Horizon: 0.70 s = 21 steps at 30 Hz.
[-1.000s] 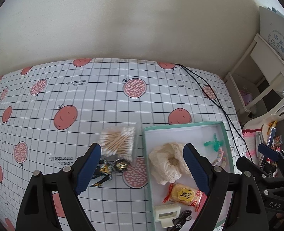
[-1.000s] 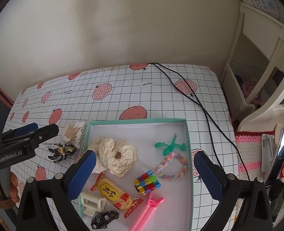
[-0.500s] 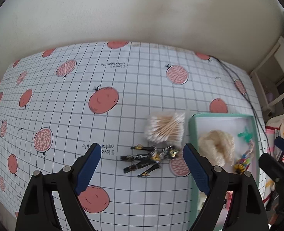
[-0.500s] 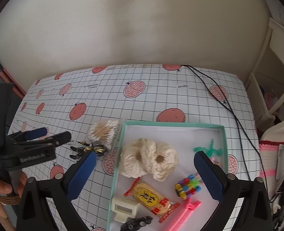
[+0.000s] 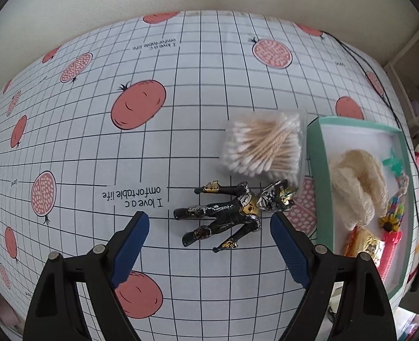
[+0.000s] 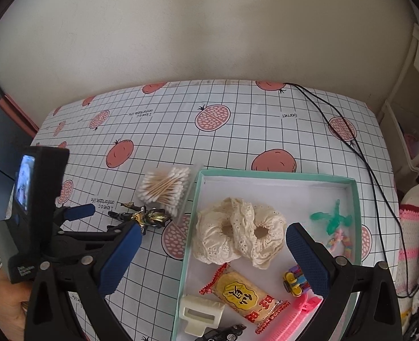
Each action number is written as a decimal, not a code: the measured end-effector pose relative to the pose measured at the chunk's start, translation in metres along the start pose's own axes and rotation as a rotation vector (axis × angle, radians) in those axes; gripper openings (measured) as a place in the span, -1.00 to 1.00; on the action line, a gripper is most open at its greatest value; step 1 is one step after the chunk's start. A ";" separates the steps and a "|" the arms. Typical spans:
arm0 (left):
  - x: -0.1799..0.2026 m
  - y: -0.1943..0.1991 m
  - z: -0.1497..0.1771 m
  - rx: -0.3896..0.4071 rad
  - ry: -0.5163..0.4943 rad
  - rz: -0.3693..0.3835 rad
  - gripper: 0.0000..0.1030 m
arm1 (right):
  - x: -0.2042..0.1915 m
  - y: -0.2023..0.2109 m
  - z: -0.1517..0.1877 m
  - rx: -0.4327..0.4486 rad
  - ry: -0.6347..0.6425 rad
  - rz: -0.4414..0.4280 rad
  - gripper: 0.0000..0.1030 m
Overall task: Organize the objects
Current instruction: 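Move the left tool to the action figure while the right approaches the cotton-swab bag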
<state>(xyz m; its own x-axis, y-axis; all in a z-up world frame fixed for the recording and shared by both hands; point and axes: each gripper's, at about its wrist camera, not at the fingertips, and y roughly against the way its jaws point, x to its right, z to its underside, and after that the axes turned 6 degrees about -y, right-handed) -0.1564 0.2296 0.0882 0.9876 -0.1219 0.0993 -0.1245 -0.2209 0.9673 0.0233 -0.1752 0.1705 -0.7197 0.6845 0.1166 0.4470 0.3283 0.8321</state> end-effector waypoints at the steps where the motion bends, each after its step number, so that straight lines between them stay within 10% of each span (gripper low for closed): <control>1: 0.001 -0.003 0.000 -0.008 -0.008 -0.004 0.70 | 0.001 -0.001 0.000 -0.001 -0.004 0.002 1.00; 21: -0.024 -0.025 0.011 -0.018 0.038 0.014 0.70 | -0.023 -0.036 -0.007 0.035 -0.025 -0.038 1.00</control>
<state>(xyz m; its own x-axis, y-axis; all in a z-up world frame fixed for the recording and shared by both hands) -0.1779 0.2270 0.0593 0.9888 -0.0874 0.1212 -0.1367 -0.2015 0.9699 0.0204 -0.2074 0.1410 -0.7232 0.6870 0.0711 0.4384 0.3770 0.8159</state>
